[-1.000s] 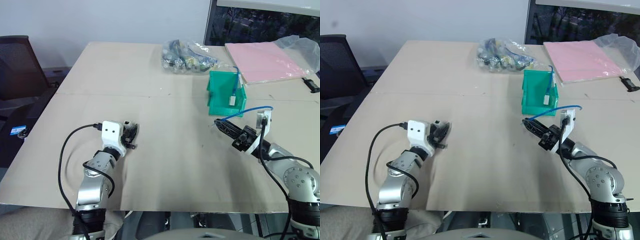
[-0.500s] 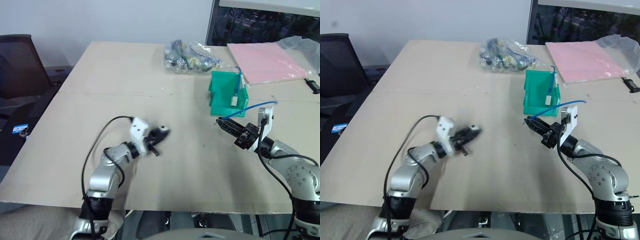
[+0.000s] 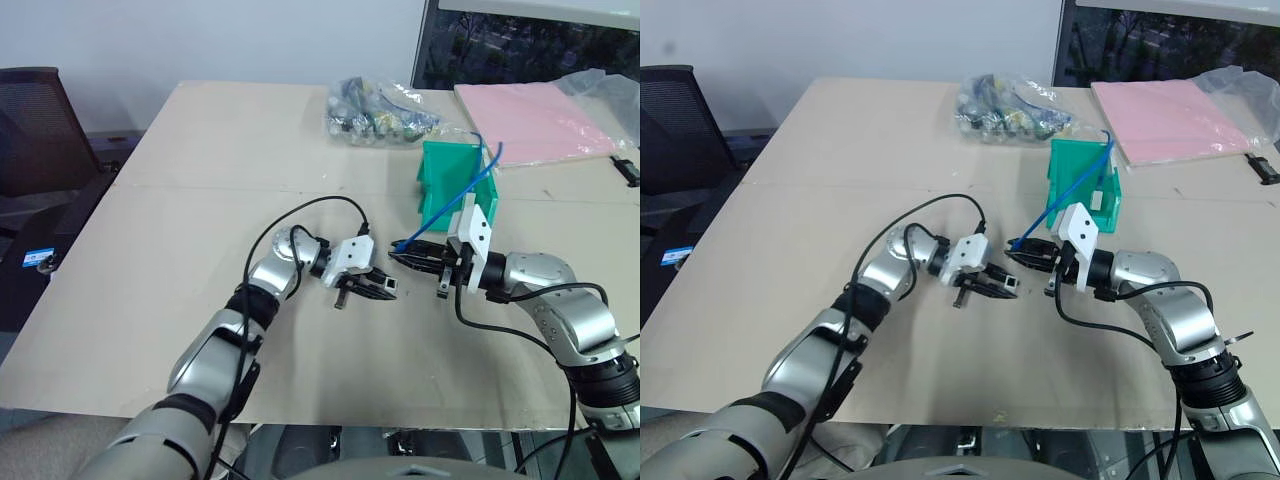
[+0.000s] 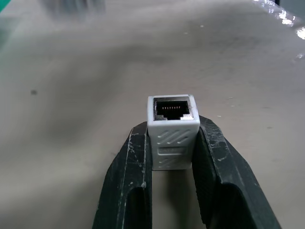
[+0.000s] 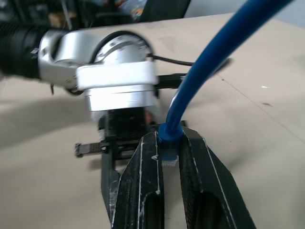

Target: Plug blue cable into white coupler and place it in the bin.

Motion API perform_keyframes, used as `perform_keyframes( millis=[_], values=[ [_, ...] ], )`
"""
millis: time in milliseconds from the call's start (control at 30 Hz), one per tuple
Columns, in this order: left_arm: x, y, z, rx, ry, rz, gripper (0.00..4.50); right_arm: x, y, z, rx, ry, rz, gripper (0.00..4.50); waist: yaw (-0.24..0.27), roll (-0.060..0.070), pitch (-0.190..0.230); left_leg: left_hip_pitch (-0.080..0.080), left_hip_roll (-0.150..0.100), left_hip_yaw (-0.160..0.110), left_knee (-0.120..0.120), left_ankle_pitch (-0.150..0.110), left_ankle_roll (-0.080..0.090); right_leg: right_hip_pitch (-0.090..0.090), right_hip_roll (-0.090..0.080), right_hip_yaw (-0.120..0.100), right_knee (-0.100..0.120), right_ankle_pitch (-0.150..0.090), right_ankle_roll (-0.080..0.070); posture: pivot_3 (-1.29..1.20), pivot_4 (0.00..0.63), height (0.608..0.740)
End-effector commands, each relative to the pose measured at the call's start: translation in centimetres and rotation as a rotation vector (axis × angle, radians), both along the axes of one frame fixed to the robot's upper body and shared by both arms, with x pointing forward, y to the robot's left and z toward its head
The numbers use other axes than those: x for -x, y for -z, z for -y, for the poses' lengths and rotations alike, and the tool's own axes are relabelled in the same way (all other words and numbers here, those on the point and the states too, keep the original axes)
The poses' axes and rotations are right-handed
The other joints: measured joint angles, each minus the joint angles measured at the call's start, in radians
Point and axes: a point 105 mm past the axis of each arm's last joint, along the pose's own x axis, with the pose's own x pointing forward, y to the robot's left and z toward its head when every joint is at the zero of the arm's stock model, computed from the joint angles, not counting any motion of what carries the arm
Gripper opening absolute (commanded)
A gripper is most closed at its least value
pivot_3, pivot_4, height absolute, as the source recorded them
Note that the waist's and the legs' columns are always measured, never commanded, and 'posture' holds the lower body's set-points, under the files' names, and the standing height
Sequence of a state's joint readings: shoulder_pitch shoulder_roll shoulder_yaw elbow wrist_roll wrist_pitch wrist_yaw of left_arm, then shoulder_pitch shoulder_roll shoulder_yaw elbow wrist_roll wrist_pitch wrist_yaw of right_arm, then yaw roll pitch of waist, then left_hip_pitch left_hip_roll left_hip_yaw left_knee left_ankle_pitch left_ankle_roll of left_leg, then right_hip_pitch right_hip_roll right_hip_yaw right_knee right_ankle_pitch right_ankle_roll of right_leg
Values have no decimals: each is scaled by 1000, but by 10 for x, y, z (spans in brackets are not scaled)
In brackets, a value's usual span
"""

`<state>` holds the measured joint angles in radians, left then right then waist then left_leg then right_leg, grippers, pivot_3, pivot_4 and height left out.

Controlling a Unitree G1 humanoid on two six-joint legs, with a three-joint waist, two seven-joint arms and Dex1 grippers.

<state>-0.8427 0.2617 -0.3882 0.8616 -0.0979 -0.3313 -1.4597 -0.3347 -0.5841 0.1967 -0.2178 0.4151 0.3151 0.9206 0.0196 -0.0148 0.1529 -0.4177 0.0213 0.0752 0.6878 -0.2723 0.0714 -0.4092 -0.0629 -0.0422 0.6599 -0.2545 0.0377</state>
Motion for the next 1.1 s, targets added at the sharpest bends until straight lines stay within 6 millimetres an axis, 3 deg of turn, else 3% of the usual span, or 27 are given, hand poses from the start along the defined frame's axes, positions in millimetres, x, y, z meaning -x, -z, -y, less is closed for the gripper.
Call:
perform_keyframes(
  millis=[33,267,533,767,933,1033,1100],
  values=[
    [-3,9,-1,-42,-5,15,544,7,9,-2,62,-63,34,0,-1,0,0,0,0,0,0,0,0,0,-1,0,0,1,2,0,150,740],
    [-6,10,-2,-42,-2,19,544,6,26,4,108,-55,31,0,-4,0,0,3,0,0,3,0,2,3,-1,0,1,2,3,0,150,740],
    [-5,11,-1,-40,5,19,544,-1,28,9,112,-17,20,0,-3,-1,-1,3,0,-1,4,1,3,4,-2,0,1,3,3,0,150,740],
    [-3,13,1,-32,6,12,544,7,40,5,148,-50,-17,0,-2,-1,-1,3,-1,-1,4,1,3,4,-4,0,1,3,3,0,150,740],
    [-2,14,1,-29,6,8,544,17,72,0,252,-51,-115,0,-3,-1,-4,4,-1,-1,4,1,3,4,-4,-1,2,3,3,0,150,740],
    [-3,14,2,-25,1,10,544,28,106,6,358,-38,-250,0,-4,-3,-8,4,0,-1,4,1,3,5,-4,-1,2,3,3,0,150,740],
    [-3,14,3,-23,-1,9,544,34,113,7,385,-53,-284,0,-5,-4,-16,6,0,-2,4,1,3,6,-4,-1,2,3,3,0,150,740]
  ],
)
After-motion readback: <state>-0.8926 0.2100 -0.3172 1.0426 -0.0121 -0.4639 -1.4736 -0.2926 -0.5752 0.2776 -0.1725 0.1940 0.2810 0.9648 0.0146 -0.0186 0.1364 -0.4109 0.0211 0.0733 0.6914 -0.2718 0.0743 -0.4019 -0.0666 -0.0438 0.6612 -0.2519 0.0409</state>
